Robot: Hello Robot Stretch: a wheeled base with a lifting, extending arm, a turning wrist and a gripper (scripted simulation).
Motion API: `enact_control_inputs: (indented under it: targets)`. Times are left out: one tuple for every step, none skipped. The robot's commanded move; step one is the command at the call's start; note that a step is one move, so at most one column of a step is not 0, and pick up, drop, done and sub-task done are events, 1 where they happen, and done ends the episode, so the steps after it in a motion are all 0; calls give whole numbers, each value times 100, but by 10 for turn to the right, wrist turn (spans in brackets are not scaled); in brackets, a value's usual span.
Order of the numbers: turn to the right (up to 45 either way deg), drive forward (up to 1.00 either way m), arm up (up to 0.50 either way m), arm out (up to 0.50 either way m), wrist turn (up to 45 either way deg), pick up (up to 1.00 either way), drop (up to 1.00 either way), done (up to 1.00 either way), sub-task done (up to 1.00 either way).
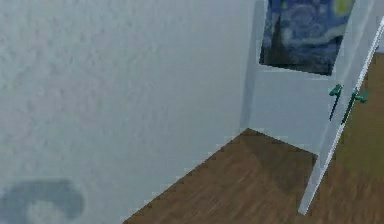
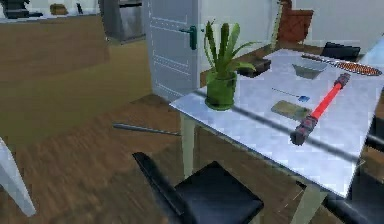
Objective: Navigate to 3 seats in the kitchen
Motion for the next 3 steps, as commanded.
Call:
enact_control_inputs:
  targets:
    - [390,0,0,0,0,0,0,0,0]
    - [30,0,0,0,0,0,0,0,0]
    - [0,75,0,0,0,0,0,0,0]
